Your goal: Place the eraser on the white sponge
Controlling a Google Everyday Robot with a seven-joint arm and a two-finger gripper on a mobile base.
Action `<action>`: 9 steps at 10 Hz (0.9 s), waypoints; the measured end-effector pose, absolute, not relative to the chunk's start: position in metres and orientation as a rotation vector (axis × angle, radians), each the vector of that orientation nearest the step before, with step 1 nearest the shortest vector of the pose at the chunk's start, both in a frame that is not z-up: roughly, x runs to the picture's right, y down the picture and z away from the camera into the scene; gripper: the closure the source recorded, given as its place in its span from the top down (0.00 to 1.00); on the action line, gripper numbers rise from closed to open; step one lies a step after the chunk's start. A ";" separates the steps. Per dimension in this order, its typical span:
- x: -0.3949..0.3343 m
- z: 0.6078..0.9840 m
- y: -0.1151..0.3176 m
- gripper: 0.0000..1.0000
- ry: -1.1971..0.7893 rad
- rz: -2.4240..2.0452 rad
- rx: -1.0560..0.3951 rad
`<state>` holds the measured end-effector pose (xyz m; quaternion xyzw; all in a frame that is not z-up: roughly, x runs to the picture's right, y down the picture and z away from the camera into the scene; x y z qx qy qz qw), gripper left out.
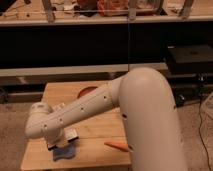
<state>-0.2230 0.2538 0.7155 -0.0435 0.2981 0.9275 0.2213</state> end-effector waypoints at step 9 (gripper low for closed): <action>-0.227 0.703 0.277 0.32 1.039 2.648 -0.058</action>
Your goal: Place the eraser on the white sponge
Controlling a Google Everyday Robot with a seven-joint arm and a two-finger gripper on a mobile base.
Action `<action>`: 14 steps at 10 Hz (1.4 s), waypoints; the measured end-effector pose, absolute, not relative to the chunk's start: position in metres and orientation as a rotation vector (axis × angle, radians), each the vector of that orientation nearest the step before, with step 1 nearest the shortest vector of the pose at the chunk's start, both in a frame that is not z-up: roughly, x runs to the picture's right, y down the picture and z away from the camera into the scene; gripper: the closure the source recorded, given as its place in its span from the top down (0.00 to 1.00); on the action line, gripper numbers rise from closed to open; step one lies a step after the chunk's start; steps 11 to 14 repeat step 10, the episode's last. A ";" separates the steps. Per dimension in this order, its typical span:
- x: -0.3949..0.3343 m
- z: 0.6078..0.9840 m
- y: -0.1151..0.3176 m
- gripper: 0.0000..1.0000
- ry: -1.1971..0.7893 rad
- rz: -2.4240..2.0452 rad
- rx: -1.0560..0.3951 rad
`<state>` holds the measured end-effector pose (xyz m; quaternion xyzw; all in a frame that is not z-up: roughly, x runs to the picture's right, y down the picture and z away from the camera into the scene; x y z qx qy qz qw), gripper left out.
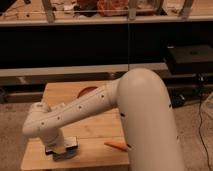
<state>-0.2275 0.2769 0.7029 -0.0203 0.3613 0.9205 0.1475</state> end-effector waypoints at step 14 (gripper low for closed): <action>-0.229 0.711 0.283 0.80 1.075 2.633 -0.015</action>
